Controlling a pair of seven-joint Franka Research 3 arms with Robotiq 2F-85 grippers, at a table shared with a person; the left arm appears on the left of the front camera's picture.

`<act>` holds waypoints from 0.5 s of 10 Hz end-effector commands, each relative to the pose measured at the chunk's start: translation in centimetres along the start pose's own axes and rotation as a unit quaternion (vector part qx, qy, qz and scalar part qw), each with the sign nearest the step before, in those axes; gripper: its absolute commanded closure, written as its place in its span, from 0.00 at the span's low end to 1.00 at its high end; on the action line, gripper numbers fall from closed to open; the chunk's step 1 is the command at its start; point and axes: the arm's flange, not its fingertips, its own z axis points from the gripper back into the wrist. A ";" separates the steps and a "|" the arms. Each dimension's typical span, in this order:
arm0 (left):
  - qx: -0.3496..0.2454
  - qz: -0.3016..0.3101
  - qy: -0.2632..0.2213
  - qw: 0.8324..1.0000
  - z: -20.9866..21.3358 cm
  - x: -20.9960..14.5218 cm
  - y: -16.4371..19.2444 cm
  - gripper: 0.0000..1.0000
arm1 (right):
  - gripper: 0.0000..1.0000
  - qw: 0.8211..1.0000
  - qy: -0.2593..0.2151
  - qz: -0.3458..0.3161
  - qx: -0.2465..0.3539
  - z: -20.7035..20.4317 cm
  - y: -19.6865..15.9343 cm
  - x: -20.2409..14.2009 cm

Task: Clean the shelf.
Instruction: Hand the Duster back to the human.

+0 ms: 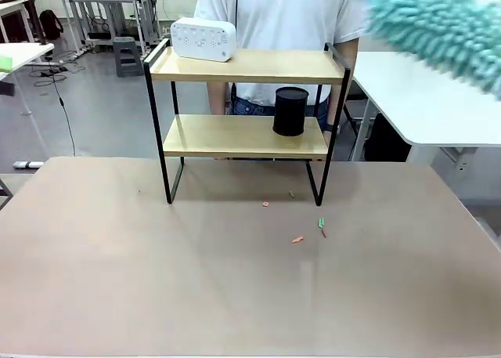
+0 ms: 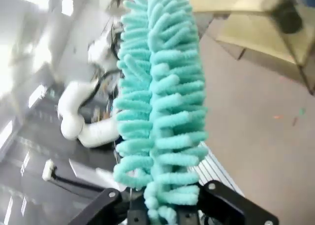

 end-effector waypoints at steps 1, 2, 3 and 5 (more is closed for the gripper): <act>-0.037 -0.009 0.036 0.999 -3.1 0.1 -0.2 0.00 | 1.00 0.954 -0.239 -0.166 -0.075 0.3 -3.6 -3.0; 0.000 0.000 0.000 1.000 0.0 0.0 0.0 0.00 | 1.00 0.941 -0.231 -0.220 -0.110 0.0 -6.2 -4.1; 0.000 0.000 0.000 1.000 0.0 0.0 0.0 0.00 | 1.00 0.929 -0.224 -0.266 -0.127 -0.9 -9.0 -4.6; 0.000 0.000 0.000 1.000 0.0 0.0 0.0 0.00 | 1.00 0.908 -0.203 -0.338 -0.141 -2.7 -13.7 -4.7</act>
